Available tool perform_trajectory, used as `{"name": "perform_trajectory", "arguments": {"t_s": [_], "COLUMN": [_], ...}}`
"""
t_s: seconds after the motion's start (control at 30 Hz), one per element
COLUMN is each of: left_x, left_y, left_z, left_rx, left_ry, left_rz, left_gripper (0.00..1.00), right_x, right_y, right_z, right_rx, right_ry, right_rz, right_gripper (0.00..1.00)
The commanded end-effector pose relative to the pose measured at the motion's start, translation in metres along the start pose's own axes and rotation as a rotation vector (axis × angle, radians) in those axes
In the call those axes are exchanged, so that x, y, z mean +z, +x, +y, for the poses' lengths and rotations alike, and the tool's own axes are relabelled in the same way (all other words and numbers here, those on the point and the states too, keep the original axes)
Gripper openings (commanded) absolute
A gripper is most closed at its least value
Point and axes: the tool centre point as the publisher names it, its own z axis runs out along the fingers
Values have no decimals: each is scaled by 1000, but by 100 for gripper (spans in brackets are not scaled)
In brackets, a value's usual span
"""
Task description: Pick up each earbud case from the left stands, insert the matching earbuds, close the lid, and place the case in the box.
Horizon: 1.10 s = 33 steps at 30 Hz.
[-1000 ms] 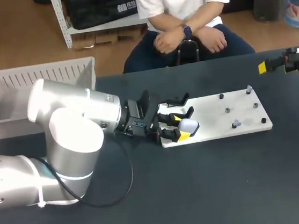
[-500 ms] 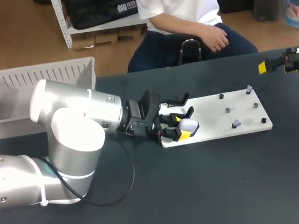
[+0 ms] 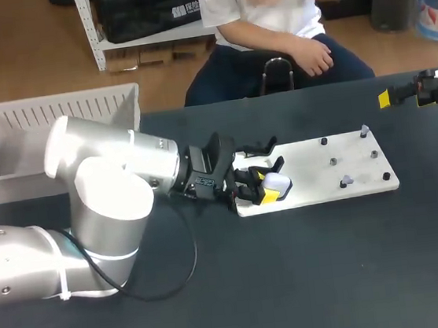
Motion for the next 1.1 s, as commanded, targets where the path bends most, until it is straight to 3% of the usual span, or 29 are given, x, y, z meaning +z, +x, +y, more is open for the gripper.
{"name": "perform_trajectory", "arguments": {"t_s": [0.03,0.57,1.1], "left_x": [0,-16,-36], "left_y": [1,-11,-43], "left_z": [1,-1,0], "left_rx": [4,17,125], "left_ry": [3,-13,-12], "left_rz": [-5,-48,-92], "left_gripper": [0,0,0], "right_x": [0,0,2], "right_y": [0,0,2], "right_z": [0,0,6], "right_rx": [0,0,-10], "right_ry": [0,0,-1], "right_rz": [0,0,12], "right_gripper": [100,100,100]}}
